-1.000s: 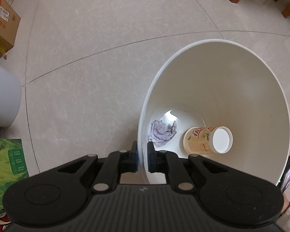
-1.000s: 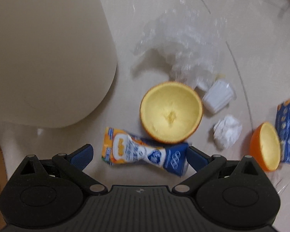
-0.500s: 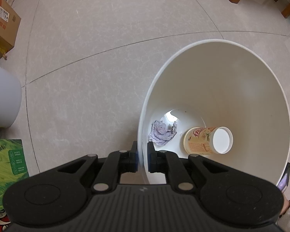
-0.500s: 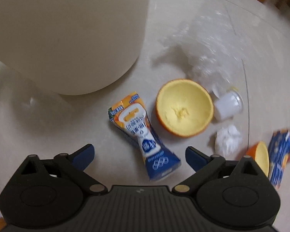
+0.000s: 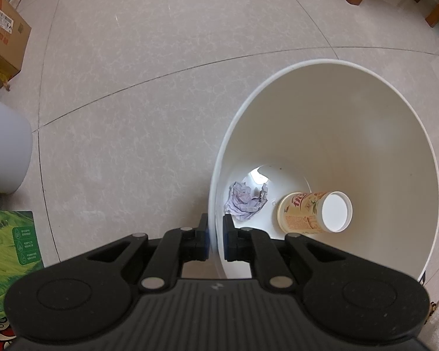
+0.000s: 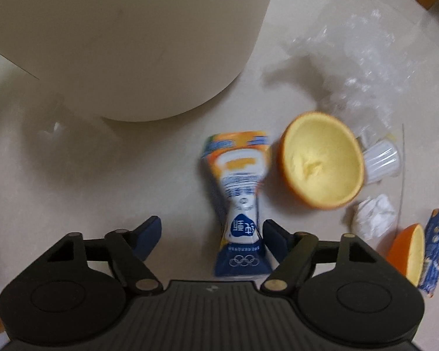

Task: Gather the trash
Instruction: 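Lower the right tool to the yogurt drink pouch and grasp it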

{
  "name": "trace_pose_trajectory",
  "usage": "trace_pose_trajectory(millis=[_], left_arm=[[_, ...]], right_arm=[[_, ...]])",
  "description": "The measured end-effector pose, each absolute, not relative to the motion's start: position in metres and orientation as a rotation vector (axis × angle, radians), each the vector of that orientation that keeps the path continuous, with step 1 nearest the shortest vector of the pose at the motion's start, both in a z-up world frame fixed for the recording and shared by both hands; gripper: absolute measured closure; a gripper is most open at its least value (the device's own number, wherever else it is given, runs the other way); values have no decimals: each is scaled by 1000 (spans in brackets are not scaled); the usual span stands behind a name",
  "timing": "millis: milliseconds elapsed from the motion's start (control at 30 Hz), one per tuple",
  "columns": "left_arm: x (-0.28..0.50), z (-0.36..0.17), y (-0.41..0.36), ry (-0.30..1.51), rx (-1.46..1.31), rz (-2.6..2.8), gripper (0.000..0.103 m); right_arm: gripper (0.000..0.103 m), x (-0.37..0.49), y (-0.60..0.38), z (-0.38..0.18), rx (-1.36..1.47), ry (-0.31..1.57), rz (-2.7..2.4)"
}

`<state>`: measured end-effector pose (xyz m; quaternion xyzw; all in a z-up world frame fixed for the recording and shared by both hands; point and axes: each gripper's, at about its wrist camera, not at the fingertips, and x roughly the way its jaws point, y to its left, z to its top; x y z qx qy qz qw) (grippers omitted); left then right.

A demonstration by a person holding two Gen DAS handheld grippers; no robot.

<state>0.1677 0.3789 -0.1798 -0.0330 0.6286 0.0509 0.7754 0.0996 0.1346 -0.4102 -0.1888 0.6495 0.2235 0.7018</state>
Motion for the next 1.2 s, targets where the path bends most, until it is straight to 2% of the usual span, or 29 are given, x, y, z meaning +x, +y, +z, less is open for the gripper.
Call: trace_pose_trajectory(millis=[167,233,300,367,400,933,1200], left_arm=[[168,-180,379,1362,-79,111,96],[168,-180,380,1363,-79,110,96],[168,-180,381,1363,-83,106,96],[168,-180,383,1362,-91,103,96],[168,-179,384,1362,-95,101,96],[167,-179,384,1354,-92,91,96],[167,-179,382,1356,-85,99,96]], right_arm=[[27,110,145,-417,-426,1407,454],[33,115,146,-421,-416,1412,425],[48,118,145,-423,-418,1413,398],[58,120,143,-422,-429,1411,381],[59,120,142,-421,-428,1412,381],[61,119,112,-382,-332,1430,328],[61,107,100,-338,-300,1427,278]])
